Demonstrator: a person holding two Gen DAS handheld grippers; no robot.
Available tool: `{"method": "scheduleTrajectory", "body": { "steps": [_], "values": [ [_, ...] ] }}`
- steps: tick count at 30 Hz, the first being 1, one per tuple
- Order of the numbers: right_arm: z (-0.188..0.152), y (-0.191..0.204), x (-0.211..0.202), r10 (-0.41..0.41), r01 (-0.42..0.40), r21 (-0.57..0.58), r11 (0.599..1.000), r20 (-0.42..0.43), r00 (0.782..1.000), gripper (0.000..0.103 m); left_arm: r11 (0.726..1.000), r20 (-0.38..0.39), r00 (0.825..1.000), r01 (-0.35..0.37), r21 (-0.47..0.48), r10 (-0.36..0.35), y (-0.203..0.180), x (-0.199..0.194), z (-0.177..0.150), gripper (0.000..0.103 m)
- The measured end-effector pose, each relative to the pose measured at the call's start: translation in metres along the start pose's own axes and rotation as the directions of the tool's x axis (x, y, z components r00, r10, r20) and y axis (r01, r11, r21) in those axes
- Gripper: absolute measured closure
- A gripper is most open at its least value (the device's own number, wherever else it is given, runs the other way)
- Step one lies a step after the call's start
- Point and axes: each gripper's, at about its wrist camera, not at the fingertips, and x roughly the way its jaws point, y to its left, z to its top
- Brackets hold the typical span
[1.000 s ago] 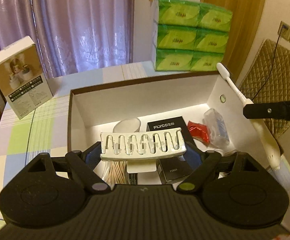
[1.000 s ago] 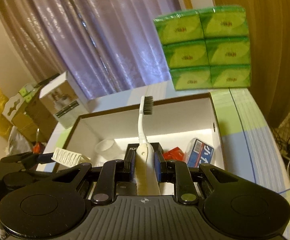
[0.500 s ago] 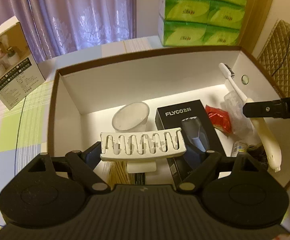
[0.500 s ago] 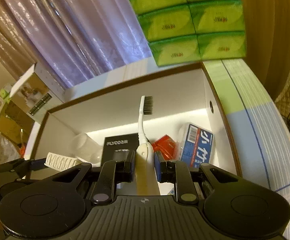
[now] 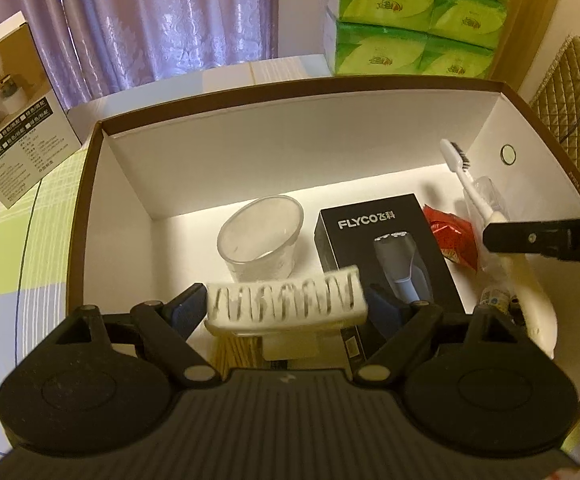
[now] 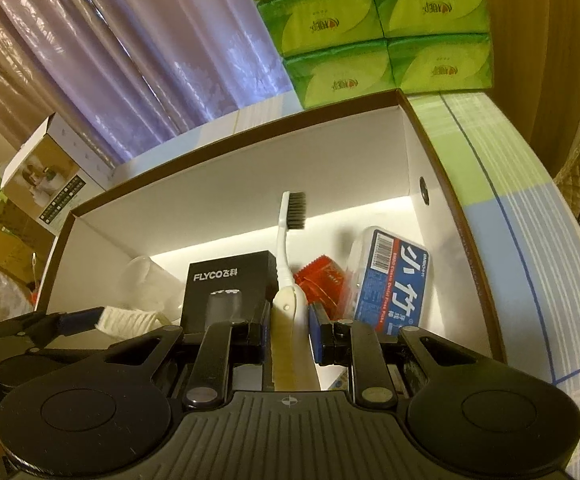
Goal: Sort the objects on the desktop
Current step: 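Open the right tool dropping the toothbrush while the left tool releases the holder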
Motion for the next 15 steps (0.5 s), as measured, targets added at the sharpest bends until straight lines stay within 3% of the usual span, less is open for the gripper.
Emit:
{"method": "scheduleTrajectory", "body": {
  "steps": [15],
  "values": [
    [0.0, 0.004, 0.007, 0.008, -0.007, -0.023, 1.0, 0.008, 1.0, 0.083, 1.0, 0.015, 1.0, 0.021, -0.019, -0.021, 0.002, -0.012, 0.005, 0.018]
  ]
}}
